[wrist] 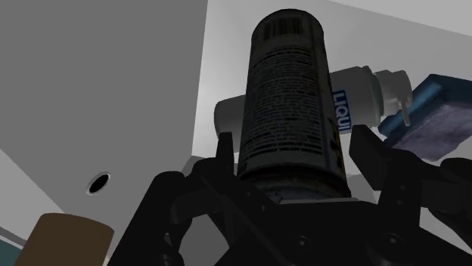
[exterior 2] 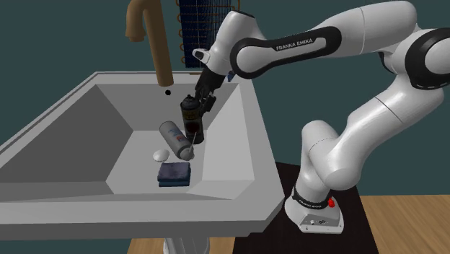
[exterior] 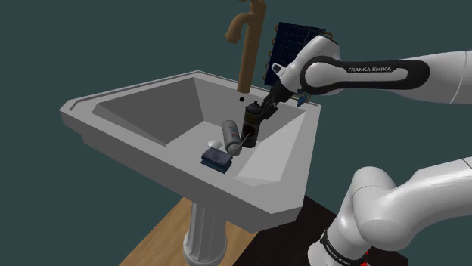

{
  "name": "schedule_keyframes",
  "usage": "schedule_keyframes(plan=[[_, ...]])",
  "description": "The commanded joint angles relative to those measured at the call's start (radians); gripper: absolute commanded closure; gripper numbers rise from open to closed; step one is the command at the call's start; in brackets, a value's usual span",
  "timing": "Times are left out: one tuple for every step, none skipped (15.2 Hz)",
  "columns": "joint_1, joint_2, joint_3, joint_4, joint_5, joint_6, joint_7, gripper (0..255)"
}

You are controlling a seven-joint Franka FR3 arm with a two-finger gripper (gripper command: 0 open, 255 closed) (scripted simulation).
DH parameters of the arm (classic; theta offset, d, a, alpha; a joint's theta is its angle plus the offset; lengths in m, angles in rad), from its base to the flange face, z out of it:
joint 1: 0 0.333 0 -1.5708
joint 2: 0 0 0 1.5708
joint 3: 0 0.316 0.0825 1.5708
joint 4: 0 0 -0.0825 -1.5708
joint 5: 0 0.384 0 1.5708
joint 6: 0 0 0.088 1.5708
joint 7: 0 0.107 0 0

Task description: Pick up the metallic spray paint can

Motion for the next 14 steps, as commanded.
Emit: schedule_keyframes(plan=[[0.001, -0.002, 0.005, 0.024, 0.002, -0.025, 0.004, 255], [0.002, -0.003, 0.008, 0.037, 0.002, -0.039, 0.006, 255], [0.002, -0.004, 0.011, 0.049, 0.003, -0.052, 0.008, 255], [0.003, -0.005, 0.014, 0.062, 0.004, -0.066, 0.010, 255], [0.003, -0.005, 0.016, 0.075, 0.005, -0.079, 0.012, 255], [0.004, -0.006, 0.019, 0.088, 0.006, -0.092, 0.014, 255], [0.005, -0.006, 0.021, 0.101, 0.007, -0.105, 0.016, 255], [0.006, -0.006, 0.023, 0.114, 0.008, -0.118, 0.018, 255], [0.006, -0.005, 0.026, 0.128, 0.008, -0.131, 0.019, 255], [0.007, -0.004, 0.028, 0.141, 0.009, -0.144, 0.021, 255], [0.008, -0.004, 0.030, 0.155, 0.010, -0.157, 0.023, 255], [0.009, -0.002, 0.032, 0.169, 0.011, -0.170, 0.024, 255], [0.009, -0.002, 0.032, 0.171, 0.012, -0.172, 0.024, 255], [0.010, -0.002, 0.032, 0.171, 0.012, -0.172, 0.024, 255]])
